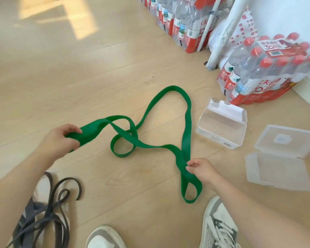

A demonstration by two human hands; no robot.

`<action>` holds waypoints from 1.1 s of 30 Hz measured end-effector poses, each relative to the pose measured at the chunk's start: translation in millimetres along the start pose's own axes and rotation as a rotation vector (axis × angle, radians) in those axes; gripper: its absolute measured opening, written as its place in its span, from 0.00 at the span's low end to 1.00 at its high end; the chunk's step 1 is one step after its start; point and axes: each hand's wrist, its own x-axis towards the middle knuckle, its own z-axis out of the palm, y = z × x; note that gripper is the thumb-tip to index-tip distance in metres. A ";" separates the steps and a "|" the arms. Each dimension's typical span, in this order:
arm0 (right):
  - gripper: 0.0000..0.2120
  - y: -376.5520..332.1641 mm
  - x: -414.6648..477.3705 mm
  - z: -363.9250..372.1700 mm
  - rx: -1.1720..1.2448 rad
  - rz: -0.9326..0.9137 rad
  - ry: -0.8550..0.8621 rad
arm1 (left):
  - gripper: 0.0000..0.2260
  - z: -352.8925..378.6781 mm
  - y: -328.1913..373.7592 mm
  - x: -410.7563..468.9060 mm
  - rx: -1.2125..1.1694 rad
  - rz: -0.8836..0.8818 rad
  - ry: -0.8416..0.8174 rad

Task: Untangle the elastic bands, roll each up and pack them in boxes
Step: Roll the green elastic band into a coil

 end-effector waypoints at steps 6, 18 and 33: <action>0.06 -78.0 -18.4 -23.9 0.093 -0.258 -0.317 | 0.31 55.8 20.9 -29.4 0.495 0.366 -0.060; 0.14 -223.5 -199.3 -128.8 0.395 -0.964 -0.799 | 0.18 16.8 136.2 -110.1 -0.081 0.652 -0.067; 0.09 -227.6 -372.4 -183.1 0.341 -0.972 0.127 | 0.05 -216.7 237.0 -361.3 -0.636 0.859 0.276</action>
